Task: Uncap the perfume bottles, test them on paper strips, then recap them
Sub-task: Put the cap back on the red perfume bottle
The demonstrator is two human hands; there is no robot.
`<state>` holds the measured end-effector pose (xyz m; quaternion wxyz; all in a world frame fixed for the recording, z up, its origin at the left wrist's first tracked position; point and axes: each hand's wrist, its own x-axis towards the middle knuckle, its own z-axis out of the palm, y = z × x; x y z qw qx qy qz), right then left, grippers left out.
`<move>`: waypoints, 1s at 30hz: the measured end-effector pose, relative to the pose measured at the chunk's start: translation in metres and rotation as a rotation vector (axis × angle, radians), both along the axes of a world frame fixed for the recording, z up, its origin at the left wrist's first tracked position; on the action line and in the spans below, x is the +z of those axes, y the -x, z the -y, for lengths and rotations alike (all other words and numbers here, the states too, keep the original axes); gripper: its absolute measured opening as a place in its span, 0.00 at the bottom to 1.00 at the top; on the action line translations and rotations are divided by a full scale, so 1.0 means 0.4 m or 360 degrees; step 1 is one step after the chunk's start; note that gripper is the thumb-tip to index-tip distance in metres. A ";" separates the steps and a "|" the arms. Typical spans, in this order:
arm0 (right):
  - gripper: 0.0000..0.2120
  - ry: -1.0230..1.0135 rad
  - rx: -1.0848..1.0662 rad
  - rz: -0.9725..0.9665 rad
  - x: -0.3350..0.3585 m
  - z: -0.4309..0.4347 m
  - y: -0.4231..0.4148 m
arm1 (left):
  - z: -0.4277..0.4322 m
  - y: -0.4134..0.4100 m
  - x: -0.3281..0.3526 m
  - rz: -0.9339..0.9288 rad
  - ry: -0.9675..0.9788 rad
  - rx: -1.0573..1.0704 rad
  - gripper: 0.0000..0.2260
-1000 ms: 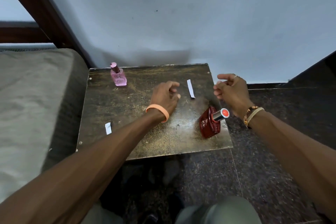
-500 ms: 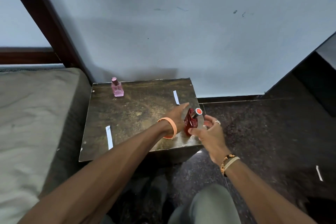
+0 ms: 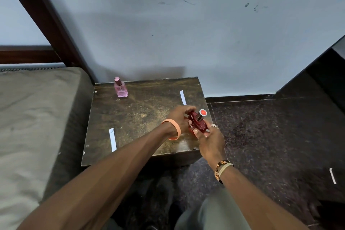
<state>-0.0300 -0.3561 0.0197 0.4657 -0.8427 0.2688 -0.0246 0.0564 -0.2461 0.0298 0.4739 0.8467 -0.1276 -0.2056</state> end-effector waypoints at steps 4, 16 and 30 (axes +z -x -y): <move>0.16 0.0012 0.0146 0.0101 0.030 0.006 -0.039 | -0.033 -0.020 0.008 0.0035 0.0170 0.0153 0.19; 0.17 0.0065 0.0403 0.0294 0.114 0.036 -0.300 | -0.050 -0.196 0.064 0.0097 0.0401 0.0575 0.16; 0.17 -0.0016 0.0551 0.0193 0.071 0.036 -0.353 | -0.074 -0.216 0.041 0.0073 0.0358 0.0414 0.23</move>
